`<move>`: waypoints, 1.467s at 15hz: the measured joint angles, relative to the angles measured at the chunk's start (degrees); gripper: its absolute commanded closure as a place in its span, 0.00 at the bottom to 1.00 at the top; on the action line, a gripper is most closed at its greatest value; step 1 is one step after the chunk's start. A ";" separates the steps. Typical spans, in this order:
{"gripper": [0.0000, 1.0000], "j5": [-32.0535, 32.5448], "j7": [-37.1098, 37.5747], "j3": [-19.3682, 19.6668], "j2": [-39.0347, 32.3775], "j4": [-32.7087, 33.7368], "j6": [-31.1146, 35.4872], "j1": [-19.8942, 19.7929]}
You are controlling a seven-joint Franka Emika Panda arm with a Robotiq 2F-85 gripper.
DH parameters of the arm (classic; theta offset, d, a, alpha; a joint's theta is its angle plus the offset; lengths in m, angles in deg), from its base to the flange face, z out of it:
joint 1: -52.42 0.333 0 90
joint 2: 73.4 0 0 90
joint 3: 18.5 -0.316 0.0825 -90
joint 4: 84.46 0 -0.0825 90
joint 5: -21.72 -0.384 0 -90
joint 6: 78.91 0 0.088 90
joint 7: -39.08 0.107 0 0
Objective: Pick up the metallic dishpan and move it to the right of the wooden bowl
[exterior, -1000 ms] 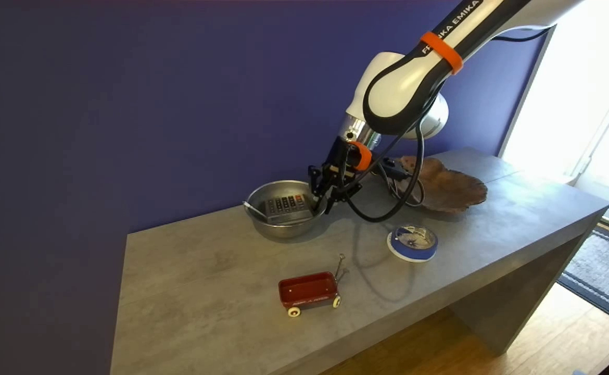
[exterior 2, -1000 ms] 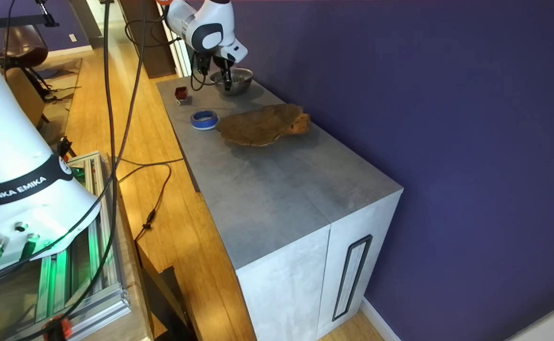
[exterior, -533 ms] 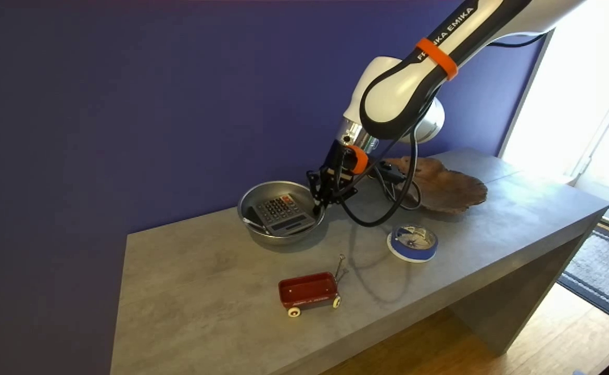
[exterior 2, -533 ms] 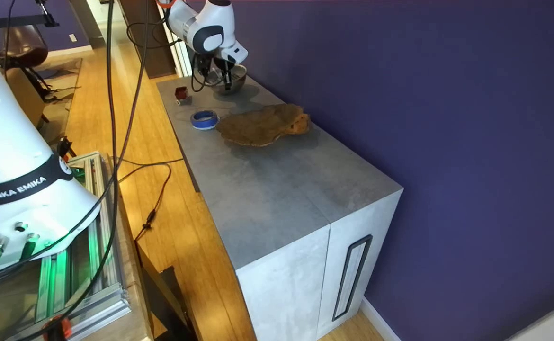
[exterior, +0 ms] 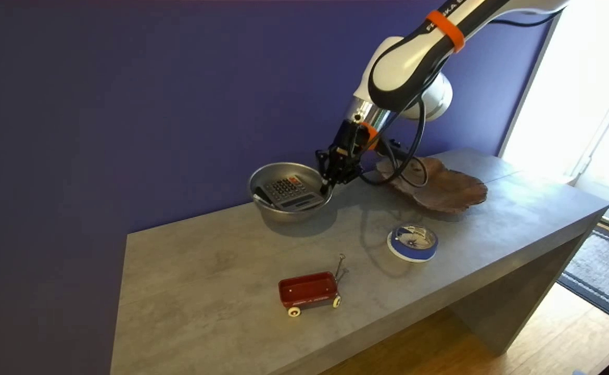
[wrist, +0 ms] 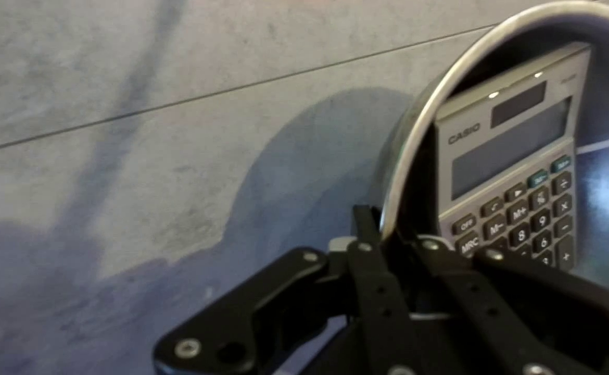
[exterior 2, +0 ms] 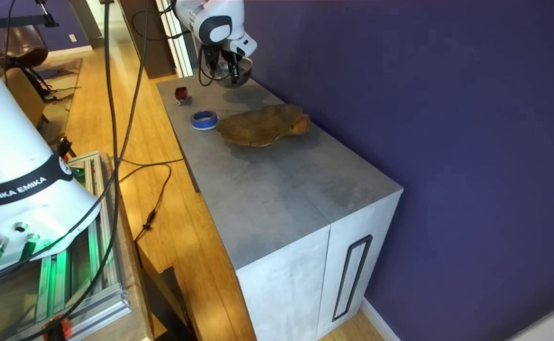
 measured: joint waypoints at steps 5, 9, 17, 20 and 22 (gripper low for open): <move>0.98 -0.32 -8.89 -0.79 12.38 -10.60 -13.71 -8.63; 0.98 -1.27 -12.41 1.29 23.24 -21.35 -20.07 -11.37; 0.91 -20.76 -22.38 5.46 36.62 -40.82 -21.06 -18.20; 0.98 -21.01 -22.38 5.65 36.99 -41.13 -21.06 -17.58; 0.98 -20.96 -21.27 7.50 36.37 -41.13 -21.01 -17.14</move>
